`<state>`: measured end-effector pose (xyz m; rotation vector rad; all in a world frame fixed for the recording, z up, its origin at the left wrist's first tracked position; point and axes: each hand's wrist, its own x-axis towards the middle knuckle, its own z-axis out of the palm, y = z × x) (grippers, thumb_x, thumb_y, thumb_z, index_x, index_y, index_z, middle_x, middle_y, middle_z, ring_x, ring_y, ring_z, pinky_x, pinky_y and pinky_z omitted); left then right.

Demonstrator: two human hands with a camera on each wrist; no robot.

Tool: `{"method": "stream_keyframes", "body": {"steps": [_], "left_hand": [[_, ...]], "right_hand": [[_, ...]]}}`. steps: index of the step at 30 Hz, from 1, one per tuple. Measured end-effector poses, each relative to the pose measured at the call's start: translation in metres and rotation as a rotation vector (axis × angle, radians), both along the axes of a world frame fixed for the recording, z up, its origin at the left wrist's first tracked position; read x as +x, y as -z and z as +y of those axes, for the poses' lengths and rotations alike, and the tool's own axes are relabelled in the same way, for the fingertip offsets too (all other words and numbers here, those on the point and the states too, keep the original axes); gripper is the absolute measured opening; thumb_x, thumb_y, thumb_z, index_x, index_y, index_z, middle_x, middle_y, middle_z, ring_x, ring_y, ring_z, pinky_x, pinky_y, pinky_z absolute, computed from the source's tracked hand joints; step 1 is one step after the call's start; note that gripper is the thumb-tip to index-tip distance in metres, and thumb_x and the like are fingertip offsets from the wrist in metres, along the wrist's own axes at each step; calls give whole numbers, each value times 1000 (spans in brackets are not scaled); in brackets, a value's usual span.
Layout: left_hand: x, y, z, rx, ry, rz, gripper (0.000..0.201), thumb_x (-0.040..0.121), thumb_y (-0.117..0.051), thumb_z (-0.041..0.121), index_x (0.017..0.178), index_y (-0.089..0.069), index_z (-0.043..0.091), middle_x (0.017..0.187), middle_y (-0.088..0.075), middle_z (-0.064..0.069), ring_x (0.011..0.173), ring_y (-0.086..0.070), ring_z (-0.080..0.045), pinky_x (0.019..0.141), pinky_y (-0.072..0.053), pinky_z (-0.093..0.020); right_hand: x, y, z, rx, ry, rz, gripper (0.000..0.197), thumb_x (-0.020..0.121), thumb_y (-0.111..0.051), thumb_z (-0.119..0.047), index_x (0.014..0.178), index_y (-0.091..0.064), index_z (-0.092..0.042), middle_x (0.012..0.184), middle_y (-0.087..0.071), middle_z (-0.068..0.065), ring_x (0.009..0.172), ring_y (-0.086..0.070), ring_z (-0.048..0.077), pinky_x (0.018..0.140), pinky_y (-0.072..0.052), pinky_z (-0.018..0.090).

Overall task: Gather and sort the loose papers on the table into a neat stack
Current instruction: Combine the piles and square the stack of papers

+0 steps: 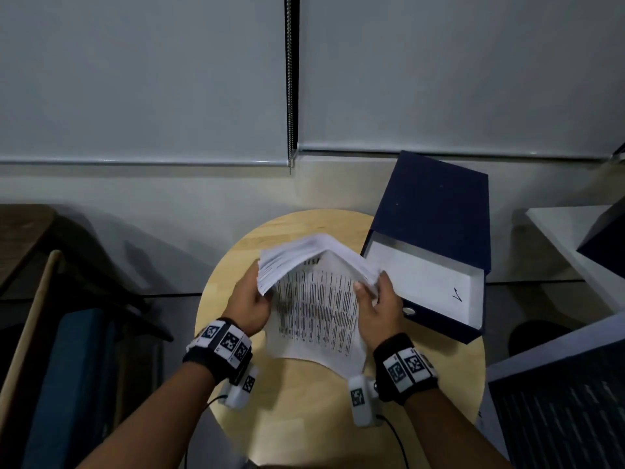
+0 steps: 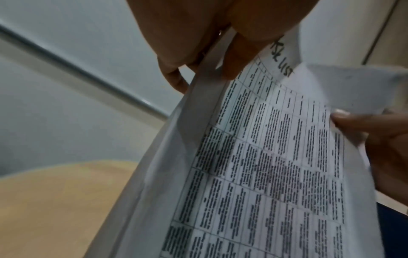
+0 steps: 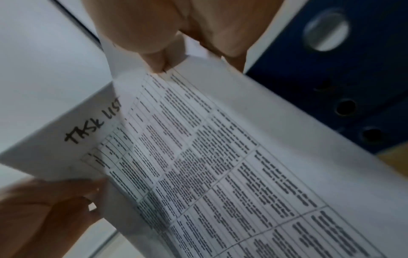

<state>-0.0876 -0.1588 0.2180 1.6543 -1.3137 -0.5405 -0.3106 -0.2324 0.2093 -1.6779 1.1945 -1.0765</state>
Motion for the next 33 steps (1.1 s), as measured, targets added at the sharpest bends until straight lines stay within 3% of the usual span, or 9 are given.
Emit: {"method": "stream_keyframes", "body": {"steps": [2,6,10,14,18,21,24,28,33], "left_hand": [[1,-10,-1,-96,46,-48,43,91,-49,4,130,-45,19,125,-49,22,113,-43,19,93,-30,2],[-5,1,9,-156,32,-16,46,90,-48,13,136,-46,9,132,-51,13,126,-42,10,105,-36,-16],[-18,35,33,20,-13,117,36,82,-59,19,115,-50,31,107,-62,3,100,-61,-10,81,-48,-23],[-17,40,32,118,-163,104,29,83,-67,13,112,-60,15,95,-63,1,91,-62,-24,68,-42,-5],[-25,30,33,196,-191,126,31,83,-67,2,114,-65,2,106,-67,-13,101,-61,-26,82,-44,-27],[-30,31,41,220,-176,172,30,84,-69,7,114,-63,10,97,-63,-5,98,-61,-27,79,-41,-26],[-26,28,41,164,-212,178,41,79,-74,9,110,-51,24,94,-62,9,89,-62,-17,77,-42,-26],[-25,17,42,32,-166,375,55,64,-79,38,109,-48,30,92,-63,22,85,-61,3,71,-50,-16],[-28,12,37,-206,-148,606,43,77,-62,44,105,-54,13,115,-64,-12,105,-60,-23,88,-48,-32]], "right_hand": [[4,-10,-1,-56,-15,-39,14,98,-55,-17,109,-49,-22,89,-62,-14,74,-62,-9,64,-48,8],[6,3,10,-22,-27,-68,25,96,-48,-34,119,-45,-24,99,-61,-16,84,-61,-13,73,-50,8],[3,30,35,253,-80,92,55,100,-50,-28,148,-25,-19,125,-52,-7,113,-54,9,97,-45,26],[5,34,32,273,-18,120,50,99,-52,-25,144,-32,-20,114,-59,3,101,-57,18,93,-51,39],[1,43,39,250,56,120,45,98,-54,-23,139,-42,-10,101,-63,-4,90,-61,12,92,-53,45],[-8,42,45,270,27,122,36,96,-58,-26,130,-47,-21,96,-61,-16,86,-61,1,92,-54,46],[-10,31,38,190,-14,46,37,91,-67,-24,115,-44,-40,100,-64,-16,90,-64,-3,83,-56,30],[-8,11,34,107,-2,-120,50,77,-72,-45,119,-48,-33,111,-62,-21,105,-63,7,88,-53,26],[5,7,29,174,95,-190,33,77,-63,-61,96,-58,-34,101,-68,-1,98,-66,24,90,-54,52]]}}
